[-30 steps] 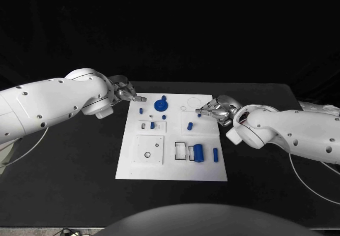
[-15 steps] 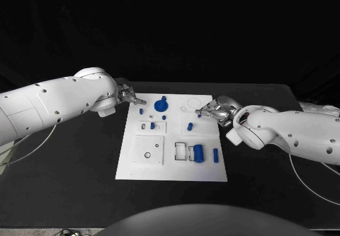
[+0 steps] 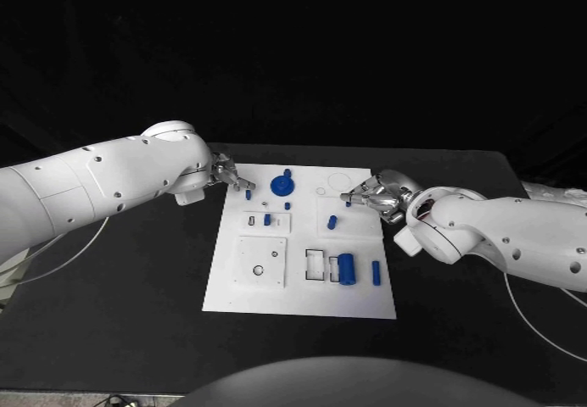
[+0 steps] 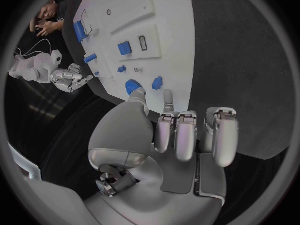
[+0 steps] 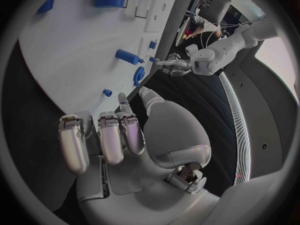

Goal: Assemble the parts on the task board

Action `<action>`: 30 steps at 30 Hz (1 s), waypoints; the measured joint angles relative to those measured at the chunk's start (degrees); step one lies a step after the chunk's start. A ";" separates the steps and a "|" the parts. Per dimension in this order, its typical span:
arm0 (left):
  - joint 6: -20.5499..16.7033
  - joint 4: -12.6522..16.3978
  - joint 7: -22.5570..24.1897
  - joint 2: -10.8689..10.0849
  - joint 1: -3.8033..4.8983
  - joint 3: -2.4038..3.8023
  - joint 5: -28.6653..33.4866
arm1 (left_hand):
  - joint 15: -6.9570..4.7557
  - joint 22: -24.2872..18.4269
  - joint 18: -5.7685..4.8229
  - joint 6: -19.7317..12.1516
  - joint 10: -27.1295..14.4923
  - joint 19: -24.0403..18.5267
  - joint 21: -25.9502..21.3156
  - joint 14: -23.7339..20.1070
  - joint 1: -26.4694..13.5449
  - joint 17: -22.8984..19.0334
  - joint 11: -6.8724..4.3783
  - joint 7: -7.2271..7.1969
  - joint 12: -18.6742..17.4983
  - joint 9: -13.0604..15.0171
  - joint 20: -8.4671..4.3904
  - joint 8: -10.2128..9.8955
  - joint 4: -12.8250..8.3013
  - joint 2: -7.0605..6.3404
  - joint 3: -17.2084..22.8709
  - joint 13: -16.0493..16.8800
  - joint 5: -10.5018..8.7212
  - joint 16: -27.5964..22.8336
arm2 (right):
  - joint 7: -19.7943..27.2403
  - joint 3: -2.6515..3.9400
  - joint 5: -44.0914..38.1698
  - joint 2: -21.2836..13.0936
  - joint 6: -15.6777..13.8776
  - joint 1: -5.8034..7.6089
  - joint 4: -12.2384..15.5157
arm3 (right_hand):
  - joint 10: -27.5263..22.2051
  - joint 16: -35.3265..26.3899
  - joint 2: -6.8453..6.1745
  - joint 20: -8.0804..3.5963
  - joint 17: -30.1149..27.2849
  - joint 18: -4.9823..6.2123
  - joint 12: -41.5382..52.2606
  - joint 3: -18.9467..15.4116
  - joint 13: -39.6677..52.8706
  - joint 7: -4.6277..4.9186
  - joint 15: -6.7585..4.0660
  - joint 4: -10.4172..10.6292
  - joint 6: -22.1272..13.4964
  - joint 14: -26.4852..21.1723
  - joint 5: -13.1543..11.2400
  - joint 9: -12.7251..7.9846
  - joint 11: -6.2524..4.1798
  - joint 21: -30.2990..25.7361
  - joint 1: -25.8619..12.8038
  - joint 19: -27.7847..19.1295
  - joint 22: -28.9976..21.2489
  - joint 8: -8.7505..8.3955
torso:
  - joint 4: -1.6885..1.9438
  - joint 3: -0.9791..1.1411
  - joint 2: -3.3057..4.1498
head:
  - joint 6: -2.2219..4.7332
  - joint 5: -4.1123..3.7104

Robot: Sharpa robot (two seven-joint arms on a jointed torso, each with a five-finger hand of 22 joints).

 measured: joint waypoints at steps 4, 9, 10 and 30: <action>0.56 -0.06 -0.17 0.12 -0.15 0.00 0.00 | 0.00 0.00 0.00 0.12 0.21 0.00 0.00 0.00 0.00 0.00 0.22 0.04 0.00 -1.10 0.00 -1.03 0.00 0.00 0.00 0.00 0.00 0.00 | 0.02 0.00 0.00 0.05 -0.01 0.00 -0.01 | 0.00 0.00 0.00 0.00 0.00 0.00 0.00 0.00 0.00 0.00 0.00 0.00 0.00 0.00 0.00 0.00 0.00 0.00 0.00 0.00 0.00 0.00 | 0.01 -0.01 0.00 | 0.36 1.19; 0.97 -0.03 -0.24 0.24 -0.25 -0.01 0.03 | 0.00 0.00 0.00 0.50 0.02 0.00 0.00 0.00 -0.22 0.00 0.41 0.08 0.00 -2.01 0.00 -1.95 0.16 0.22 -0.16 0.00 0.00 0.00 | 0.09 0.00 0.01 0.17 -0.07 0.00 -0.07 | 0.00 0.00 0.00 0.00 -0.01 0.00 0.00 0.00 0.00 0.00 0.00 0.00 0.00 0.00 0.00 0.00 0.00 0.00 0.00 0.00 0.00 0.00 | 0.04 -0.04 0.00 | 0.61 1.93; 1.02 0.01 -0.24 0.26 -0.27 -0.01 0.04 | 0.00 0.00 0.00 0.50 0.01 0.00 0.00 0.00 -0.22 0.00 0.42 0.09 0.00 -2.09 0.00 -1.95 0.16 0.22 -0.16 0.00 0.00 0.00 | 0.12 0.00 0.01 0.19 -0.10 0.00 -0.07 | 0.00 0.00 0.00 0.00 -0.01 0.00 0.00 0.00 0.00 0.00 0.00 0.00 0.00 0.00 0.00 0.00 0.00 0.00 0.00 0.00 0.00 0.00 | 0.04 -0.05 0.00 | 0.63 1.97; 1.32 -0.98 -0.09 1.80 -0.61 -0.02 0.10 | 0.00 0.00 0.00 1.21 0.01 0.00 0.00 0.00 0.30 -0.01 0.42 0.38 0.00 -3.77 0.00 -3.49 0.16 0.75 -0.16 0.00 0.00 0.00 | 1.01 0.00 0.02 0.47 -1.07 0.00 -0.11 | 0.00 0.00 0.00 0.00 -0.02 0.00 0.00 0.00 0.00 0.00 0.00 0.00 0.00 0.00 0.00 0.00 0.00 0.00 0.00 0.00 0.04 0.00 | -0.03 -0.01 0.03 | 0.42 1.70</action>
